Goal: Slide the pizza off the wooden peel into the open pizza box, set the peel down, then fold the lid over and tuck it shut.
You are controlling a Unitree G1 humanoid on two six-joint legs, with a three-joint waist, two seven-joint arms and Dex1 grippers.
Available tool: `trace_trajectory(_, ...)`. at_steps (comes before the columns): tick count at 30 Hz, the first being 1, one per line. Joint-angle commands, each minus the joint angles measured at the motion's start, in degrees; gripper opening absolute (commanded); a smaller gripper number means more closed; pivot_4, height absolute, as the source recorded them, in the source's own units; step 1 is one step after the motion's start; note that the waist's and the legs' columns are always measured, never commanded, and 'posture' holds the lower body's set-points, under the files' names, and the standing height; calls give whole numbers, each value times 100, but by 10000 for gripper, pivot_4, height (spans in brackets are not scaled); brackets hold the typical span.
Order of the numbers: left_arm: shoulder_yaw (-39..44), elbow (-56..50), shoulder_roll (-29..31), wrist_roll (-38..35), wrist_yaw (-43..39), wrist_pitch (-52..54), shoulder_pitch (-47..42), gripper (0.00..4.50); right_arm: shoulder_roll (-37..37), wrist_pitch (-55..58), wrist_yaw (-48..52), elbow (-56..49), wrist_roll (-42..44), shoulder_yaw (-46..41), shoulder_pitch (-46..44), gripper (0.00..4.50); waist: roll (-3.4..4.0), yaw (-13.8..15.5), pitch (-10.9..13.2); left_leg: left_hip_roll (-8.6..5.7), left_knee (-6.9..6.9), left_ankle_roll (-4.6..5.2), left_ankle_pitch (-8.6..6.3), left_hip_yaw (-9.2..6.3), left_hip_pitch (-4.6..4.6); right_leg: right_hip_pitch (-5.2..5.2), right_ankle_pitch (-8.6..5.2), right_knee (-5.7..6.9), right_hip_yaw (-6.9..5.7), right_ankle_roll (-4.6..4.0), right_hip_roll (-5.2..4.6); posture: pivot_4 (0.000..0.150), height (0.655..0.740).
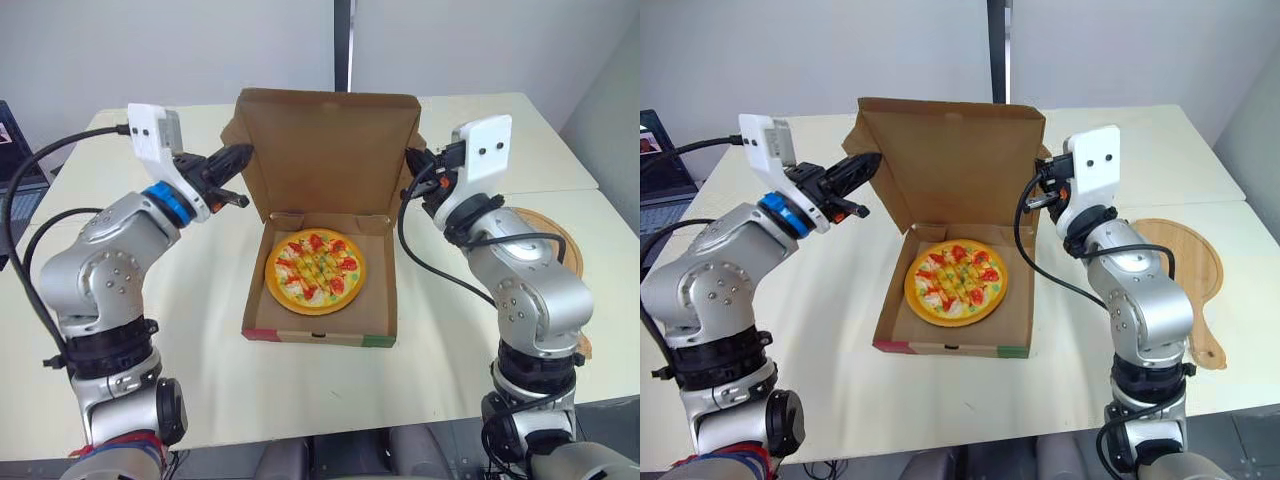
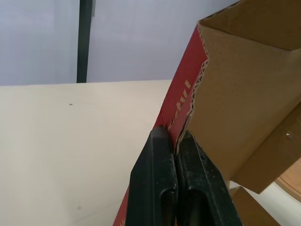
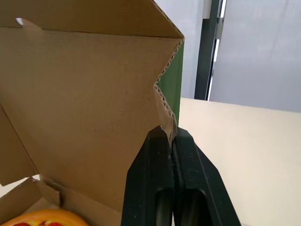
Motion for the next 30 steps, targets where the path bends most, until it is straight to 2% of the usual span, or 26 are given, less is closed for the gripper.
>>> trace_trajectory(1, 183, -595, -26, -666, 167, 358, 136, 0, 136, 231, 74, -439, 350, 171, 139, 176, 1, 0, -2, 0, 1, 0, 0, 0, 3, 3, 0, -1, 0, 0, 1, 1500, 7400)
trace_trajectory(10, 510, -1088, -19, -1519, 750, 783, 818, 0, 393, 698, 44, -1075, 768, 212, 754, 176, 2, 15, -23, 5, -8, 1, -1, -1, 27, 29, 0, -9, 0, 0, 8, 1500, 7400)
trace_trajectory(19, 559, -1373, -12, -2215, 1245, 768, 1288, 0, 550, 773, -23, -1311, 911, 312, 1185, 176, 1, 11, -45, 8, -24, 1, -1, 6, 47, 38, -1, -13, 6, -1, 12, 1500, 7400)
trace_trajectory(22, 527, -1575, -39, -2410, 1426, 680, 1585, 0, 528, 707, -18, -1341, 875, 364, 1405, 176, -1, 14, -73, 9, -33, 1, -1, 8, 54, 39, -1, -14, 8, -1, 13, 1500, 7400)
trace_trajectory(25, 497, -1821, -30, -2560, 1548, 571, 1975, 0, 487, 632, -11, -1396, 848, 442, 1643, 176, -3, 13, -115, 11, -73, 1, -1, 25, 106, 67, -5, -26, 22, -8, 12, 1500, 7400)
trace_trajectory(30, 514, -2065, 41, -2569, 1684, 259, 2496, 0, 551, 706, -1, -1523, 1017, 455, 1970, 176, -4, 20, -143, 15, -79, 2, -2, 25, 118, 77, -8, -30, 19, -11, 17, 1500, 7400)
